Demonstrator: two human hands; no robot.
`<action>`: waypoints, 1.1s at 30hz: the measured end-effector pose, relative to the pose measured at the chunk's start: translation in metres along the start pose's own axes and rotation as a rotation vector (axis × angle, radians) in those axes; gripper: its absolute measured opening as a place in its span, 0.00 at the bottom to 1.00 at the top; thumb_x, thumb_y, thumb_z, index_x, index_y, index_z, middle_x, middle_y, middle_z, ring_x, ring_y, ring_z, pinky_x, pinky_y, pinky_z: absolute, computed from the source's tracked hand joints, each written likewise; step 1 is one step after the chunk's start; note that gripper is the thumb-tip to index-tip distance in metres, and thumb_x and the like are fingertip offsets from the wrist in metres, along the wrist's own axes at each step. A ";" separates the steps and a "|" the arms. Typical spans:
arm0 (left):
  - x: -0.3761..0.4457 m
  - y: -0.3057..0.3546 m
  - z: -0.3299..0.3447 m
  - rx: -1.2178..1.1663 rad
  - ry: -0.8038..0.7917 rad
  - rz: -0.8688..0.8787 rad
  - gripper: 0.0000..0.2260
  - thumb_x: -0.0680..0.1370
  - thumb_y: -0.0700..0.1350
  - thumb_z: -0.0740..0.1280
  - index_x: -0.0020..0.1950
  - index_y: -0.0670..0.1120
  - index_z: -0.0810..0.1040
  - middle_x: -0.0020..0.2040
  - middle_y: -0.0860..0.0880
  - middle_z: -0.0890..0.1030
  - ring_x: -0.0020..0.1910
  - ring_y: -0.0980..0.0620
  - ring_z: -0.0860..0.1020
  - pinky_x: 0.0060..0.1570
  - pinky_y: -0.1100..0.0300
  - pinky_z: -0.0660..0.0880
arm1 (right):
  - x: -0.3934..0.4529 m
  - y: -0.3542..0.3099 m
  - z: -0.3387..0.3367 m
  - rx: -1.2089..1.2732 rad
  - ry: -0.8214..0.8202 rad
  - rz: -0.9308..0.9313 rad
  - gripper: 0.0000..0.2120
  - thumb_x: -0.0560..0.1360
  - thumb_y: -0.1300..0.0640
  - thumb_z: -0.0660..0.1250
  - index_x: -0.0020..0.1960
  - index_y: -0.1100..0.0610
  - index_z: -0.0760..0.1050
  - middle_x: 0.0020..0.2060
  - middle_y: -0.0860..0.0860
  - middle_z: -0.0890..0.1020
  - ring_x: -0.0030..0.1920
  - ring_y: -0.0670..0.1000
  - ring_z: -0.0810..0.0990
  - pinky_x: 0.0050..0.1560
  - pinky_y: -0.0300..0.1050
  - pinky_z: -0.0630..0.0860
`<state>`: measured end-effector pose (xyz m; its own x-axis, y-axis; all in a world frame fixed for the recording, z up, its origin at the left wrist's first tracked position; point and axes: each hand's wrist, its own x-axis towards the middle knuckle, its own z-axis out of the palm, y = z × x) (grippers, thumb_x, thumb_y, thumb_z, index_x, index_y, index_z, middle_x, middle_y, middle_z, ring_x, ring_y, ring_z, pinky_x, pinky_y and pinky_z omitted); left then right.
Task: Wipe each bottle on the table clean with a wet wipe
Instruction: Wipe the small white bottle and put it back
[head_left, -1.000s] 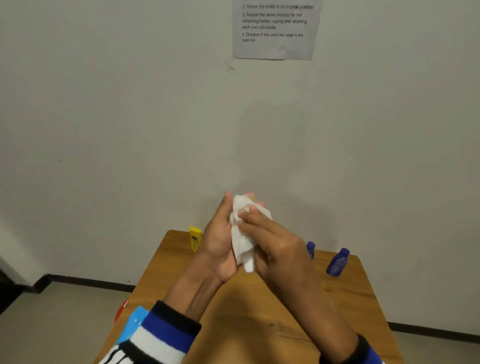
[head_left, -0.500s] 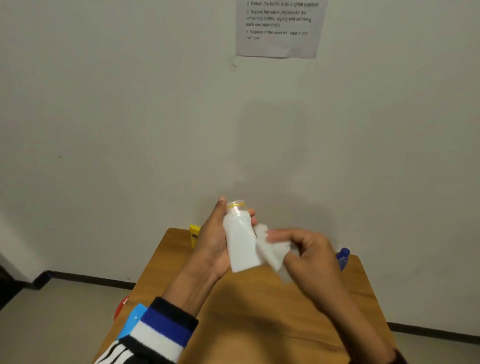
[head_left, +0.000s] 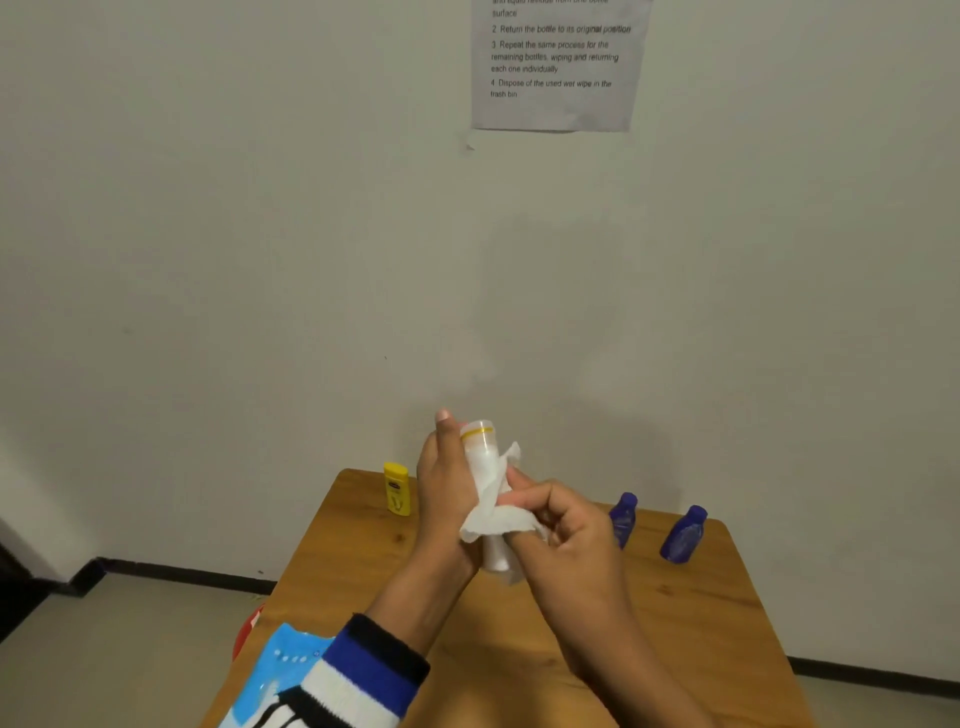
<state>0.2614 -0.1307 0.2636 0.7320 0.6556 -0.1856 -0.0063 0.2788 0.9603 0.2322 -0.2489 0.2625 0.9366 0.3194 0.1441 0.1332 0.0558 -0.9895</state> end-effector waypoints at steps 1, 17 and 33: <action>-0.004 -0.002 0.000 -0.014 -0.027 0.052 0.24 0.81 0.64 0.55 0.48 0.46 0.79 0.43 0.41 0.82 0.40 0.46 0.82 0.39 0.56 0.79 | 0.004 0.000 -0.002 -0.010 0.006 -0.011 0.06 0.73 0.66 0.73 0.43 0.55 0.83 0.57 0.42 0.84 0.59 0.39 0.80 0.51 0.37 0.81; -0.018 0.010 -0.006 -0.489 -0.644 -0.376 0.38 0.75 0.72 0.55 0.70 0.44 0.75 0.66 0.41 0.79 0.63 0.42 0.78 0.59 0.45 0.79 | 0.022 0.005 -0.016 -0.419 0.061 -0.486 0.19 0.68 0.72 0.62 0.52 0.59 0.83 0.55 0.26 0.75 0.61 0.36 0.78 0.56 0.29 0.76; -0.016 -0.023 -0.026 -0.519 -0.674 -0.345 0.35 0.76 0.71 0.56 0.68 0.45 0.76 0.64 0.41 0.80 0.65 0.41 0.77 0.73 0.41 0.64 | 0.024 0.005 -0.024 -0.335 -0.092 -0.496 0.20 0.70 0.68 0.62 0.54 0.48 0.81 0.56 0.45 0.84 0.59 0.43 0.81 0.55 0.45 0.81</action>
<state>0.2317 -0.1293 0.2388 0.9916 -0.0251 -0.1269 0.1001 0.7701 0.6301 0.2628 -0.2634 0.2607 0.7065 0.4129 0.5748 0.6559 -0.0772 -0.7509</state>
